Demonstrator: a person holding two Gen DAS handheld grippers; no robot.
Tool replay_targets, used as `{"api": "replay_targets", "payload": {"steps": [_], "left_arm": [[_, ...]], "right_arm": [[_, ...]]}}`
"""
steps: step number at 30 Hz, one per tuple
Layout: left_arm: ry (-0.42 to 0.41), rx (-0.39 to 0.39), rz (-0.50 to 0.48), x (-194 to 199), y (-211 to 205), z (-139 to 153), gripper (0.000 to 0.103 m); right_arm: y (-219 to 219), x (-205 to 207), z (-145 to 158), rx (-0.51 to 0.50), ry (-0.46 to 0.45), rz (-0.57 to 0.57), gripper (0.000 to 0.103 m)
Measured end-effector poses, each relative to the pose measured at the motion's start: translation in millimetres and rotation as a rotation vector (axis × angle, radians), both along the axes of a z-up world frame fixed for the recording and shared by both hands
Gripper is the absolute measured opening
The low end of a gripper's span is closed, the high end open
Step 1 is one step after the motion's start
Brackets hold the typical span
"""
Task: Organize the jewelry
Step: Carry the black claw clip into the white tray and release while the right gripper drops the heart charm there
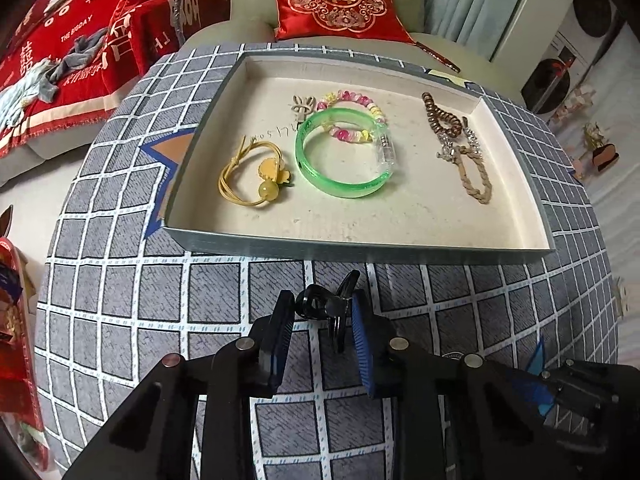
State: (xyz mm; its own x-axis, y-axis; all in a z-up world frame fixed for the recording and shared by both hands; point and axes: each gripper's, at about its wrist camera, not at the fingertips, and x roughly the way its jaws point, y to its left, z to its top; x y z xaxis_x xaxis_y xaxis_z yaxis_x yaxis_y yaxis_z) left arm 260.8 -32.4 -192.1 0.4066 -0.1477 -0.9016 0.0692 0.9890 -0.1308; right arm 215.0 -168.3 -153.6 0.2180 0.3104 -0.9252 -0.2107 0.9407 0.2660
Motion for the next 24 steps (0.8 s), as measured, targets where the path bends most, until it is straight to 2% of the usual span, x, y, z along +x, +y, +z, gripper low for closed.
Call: {"api": "replay_targets", "payload": {"steps": [2,6,11,13,14,15,20,21,22,23,24], "left_arm": [[-0.004,-0.003,-0.001,-2.9,2.4,4.7,0.044],[-0.011,-0.009,-0.005,-7.7,7.0,13.9,0.044],[-0.014,0.005,-0.017,-13.9,10.4,17.9,0.044],[-0.011,0.008,-0.013,-16.5,12.6,17.7,0.044],[-0.007,0.008,-0.009,-17.3,13.8,17.0,0.044],[-0.002,0.010,-0.003,-18.6,15.8,16.2,0.044],[0.002,0.011,0.012,-23.4,22.7,14.7,0.044],[0.004,0.013,0.012,-24.6,23.6,14.6,0.044],[0.005,0.014,0.012,-25.3,24.5,14.6,0.044],[0.006,0.014,0.013,-25.9,25.2,14.7,0.044],[0.006,0.013,0.013,-26.5,26.1,15.2,0.044]], "right_arm": [[-4.5,-1.1,2.5,0.012,0.009,-0.017,0.007],[-13.1,-3.4,8.8,0.032,0.017,-0.048,0.007],[-16.1,-4.7,10.2,0.049,0.013,-0.033,0.008],[-11.0,-2.1,8.9,0.024,0.011,-0.008,0.019],[-7.8,-1.2,7.0,0.009,0.008,0.006,0.038],[-5.0,0.3,5.9,0.005,0.004,0.015,0.048],[12.0,2.6,-2.9,-0.035,0.000,0.083,0.048],[16.1,2.1,-5.6,-0.054,0.002,0.097,0.045],[20.2,0.1,-5.1,-0.089,-0.022,0.111,0.041],[24.9,-1.4,-6.0,-0.139,-0.033,0.128,0.024],[27.7,-2.5,-6.3,-0.171,-0.042,0.137,0.016]]}}
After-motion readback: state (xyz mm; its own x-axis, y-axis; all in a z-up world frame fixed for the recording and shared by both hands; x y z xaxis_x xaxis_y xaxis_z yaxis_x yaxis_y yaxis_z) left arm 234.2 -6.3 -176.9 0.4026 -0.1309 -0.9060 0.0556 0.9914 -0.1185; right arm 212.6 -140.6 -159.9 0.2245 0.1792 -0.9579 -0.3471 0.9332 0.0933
